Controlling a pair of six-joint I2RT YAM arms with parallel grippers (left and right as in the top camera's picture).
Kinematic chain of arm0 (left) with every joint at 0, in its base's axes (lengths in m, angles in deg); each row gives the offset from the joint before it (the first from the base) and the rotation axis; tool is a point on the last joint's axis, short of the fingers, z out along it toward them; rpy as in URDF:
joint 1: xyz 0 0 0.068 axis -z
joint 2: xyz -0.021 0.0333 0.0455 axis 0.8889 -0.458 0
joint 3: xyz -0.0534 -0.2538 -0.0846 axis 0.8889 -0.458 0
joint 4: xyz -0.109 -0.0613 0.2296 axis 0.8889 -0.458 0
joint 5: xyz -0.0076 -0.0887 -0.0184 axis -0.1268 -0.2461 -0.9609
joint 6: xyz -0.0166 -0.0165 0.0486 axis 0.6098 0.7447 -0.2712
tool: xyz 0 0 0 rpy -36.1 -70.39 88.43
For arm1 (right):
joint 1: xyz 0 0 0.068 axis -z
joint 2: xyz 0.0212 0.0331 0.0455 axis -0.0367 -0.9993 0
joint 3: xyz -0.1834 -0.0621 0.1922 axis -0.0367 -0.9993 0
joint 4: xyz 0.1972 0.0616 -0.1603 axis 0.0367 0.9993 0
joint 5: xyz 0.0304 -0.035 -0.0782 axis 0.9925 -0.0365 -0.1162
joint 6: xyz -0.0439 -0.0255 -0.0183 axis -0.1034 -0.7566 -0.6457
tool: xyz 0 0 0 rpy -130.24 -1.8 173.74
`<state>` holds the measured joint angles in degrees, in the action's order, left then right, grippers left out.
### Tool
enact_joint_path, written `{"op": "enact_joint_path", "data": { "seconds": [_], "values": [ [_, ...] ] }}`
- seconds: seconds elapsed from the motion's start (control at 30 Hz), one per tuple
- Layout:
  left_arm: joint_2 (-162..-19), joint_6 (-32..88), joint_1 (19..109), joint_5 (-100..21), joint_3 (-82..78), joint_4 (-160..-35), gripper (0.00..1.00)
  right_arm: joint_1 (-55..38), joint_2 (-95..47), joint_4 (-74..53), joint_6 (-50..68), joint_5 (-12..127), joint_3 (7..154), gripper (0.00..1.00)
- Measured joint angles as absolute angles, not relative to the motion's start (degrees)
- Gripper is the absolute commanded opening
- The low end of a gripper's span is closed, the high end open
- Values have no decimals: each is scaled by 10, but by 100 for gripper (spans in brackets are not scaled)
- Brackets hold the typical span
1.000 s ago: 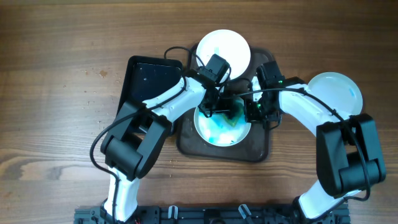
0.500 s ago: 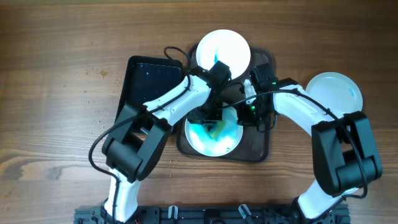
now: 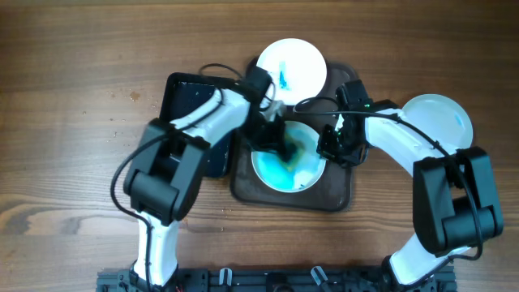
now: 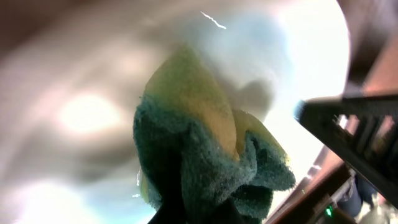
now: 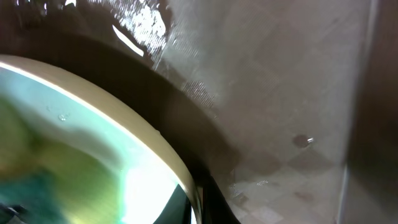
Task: Clean dirty plates on tray and stack at the side
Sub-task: 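Scrub the held plate with the sponge in left gripper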
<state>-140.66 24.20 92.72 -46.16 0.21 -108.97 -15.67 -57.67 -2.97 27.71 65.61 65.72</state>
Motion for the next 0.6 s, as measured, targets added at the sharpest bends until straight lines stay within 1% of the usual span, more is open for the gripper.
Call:
{"op": "enact_joint_path", "data": {
  "seconds": [0.1, 0.23, 0.4, 0.5, 0.6],
  "values": [
    [-1414, 240, 996, -490, 0, -1066, 4, -155, -577, -39, 285, 657, 657, 4],
    [-1414, 273, 1006, -463, 4, -1083, 4, -153, -577, -38, 285, 658, 657, 4],
    [-1402, 347, 996, -346, 22, -1167, 4, -159, -580, -42, 285, 682, 657, 4],
    [-1390, 380, 965, -253, 23, -1230, 4, -160, -581, -44, 285, 688, 657, 4],
    [-1385, 396, 942, -196, 24, -1243, 4, -164, -581, -52, 283, 703, 658, 4]
  ]
}}
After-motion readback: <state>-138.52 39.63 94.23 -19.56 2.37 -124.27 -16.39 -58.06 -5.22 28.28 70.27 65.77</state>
